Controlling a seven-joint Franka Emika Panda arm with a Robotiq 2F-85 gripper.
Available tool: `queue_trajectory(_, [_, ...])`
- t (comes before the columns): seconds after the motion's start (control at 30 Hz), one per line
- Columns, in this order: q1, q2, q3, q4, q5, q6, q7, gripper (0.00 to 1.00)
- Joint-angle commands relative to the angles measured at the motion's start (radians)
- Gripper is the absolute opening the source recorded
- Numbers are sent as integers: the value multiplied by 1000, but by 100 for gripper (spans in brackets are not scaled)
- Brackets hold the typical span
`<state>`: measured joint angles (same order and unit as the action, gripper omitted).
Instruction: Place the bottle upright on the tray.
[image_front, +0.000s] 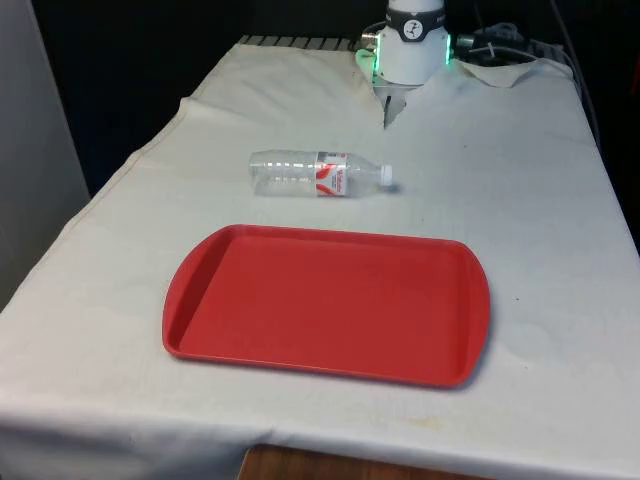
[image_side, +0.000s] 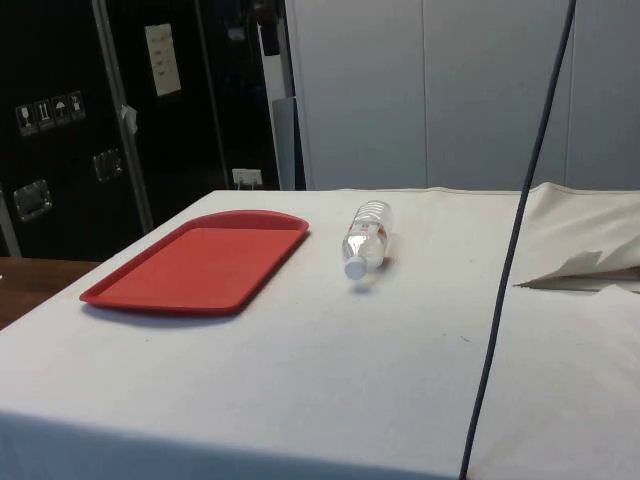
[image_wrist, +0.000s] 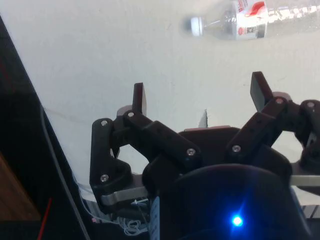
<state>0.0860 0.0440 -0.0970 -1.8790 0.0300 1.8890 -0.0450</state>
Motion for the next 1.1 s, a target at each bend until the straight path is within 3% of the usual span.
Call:
queue_trajectory(0.0, [1, -1, 0, -2, 0, 1, 0, 100])
queue_trajectory(0.3, [1, -25, 0, -44, -13, 16, 0, 100])
queue_trajectory(0.87, [-2, -166, -7, -235, -38, 107, -9, 100])
queue_trajectory(0.9, [-1, -144, -6, -209, -33, 85, -6, 100])
queue_trajectory(1.07, [-4, -201, -10, -282, -41, 127, -14, 100])
